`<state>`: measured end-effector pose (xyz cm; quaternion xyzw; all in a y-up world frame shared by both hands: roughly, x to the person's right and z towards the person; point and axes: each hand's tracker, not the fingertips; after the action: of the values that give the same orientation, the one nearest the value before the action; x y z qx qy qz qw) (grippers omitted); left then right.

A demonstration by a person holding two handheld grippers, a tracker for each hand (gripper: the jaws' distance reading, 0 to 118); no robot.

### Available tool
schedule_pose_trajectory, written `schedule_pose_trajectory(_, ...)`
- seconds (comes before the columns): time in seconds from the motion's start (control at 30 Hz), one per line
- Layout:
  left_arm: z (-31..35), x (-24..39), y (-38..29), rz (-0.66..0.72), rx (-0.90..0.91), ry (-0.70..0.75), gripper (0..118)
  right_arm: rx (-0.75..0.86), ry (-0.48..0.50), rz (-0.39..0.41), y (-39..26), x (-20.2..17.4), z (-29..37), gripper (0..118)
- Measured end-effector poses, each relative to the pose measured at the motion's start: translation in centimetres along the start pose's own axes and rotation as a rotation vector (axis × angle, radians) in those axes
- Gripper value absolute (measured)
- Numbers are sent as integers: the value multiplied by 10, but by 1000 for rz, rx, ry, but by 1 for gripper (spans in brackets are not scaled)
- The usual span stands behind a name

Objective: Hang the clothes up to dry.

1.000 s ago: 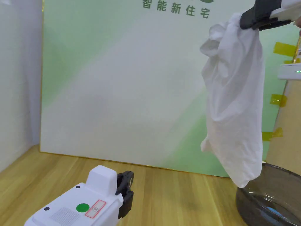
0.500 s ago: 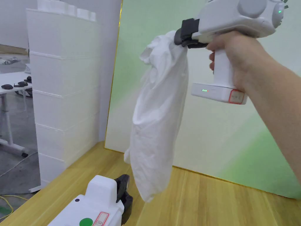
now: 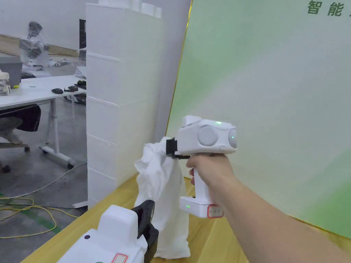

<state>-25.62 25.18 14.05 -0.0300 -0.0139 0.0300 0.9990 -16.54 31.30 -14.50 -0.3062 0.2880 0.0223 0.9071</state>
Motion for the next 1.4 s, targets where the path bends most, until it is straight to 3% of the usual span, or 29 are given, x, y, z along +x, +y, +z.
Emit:
schedule_pose_trajectory(0.07,-1,-4,4,5,5,6,2,-62,-56,41,-29,17,-29,8)
schedule_pose_trajectory(0.23,-11,-1,6,25,12,-1,2,-150,-162,-14,-94,74,-37,8)
schedule_pose_trajectory(0.4,-27,22,5,24,13,-51,2,-174,-221,-147,-144,154,-2,8)
schedule_pose_trajectory(0.67,-48,61,18,24,39,-115,2,-156,-386,-289,-209,256,84,8)
schedule_pose_trajectory(0.87,-58,81,14,26,25,-153,2,-158,-444,-338,-249,310,145,8)
schedule_pose_trajectory(1.1,-72,90,4,73,-36,-158,2,-151,-492,-384,-284,347,184,9)
schedule_pose_trajectory(1.13,-73,91,3,65,-38,-153,2,-134,-482,-392,-287,349,190,14)
schedule_pose_trajectory(1.2,-75,93,3,46,-46,-148,2,-66,-545,-375,-287,348,207,79)
schedule_pose_trajectory(1.23,-76,93,4,47,-48,-149,2,13,-539,-387,-286,344,219,105)
schedule_pose_trajectory(1.27,-77,93,5,51,-51,-150,2,114,-514,-392,-282,341,236,114)
schedule_pose_trajectory(1.4,-83,98,8,57,-58,-156,2,496,-472,-372,-263,314,304,114)
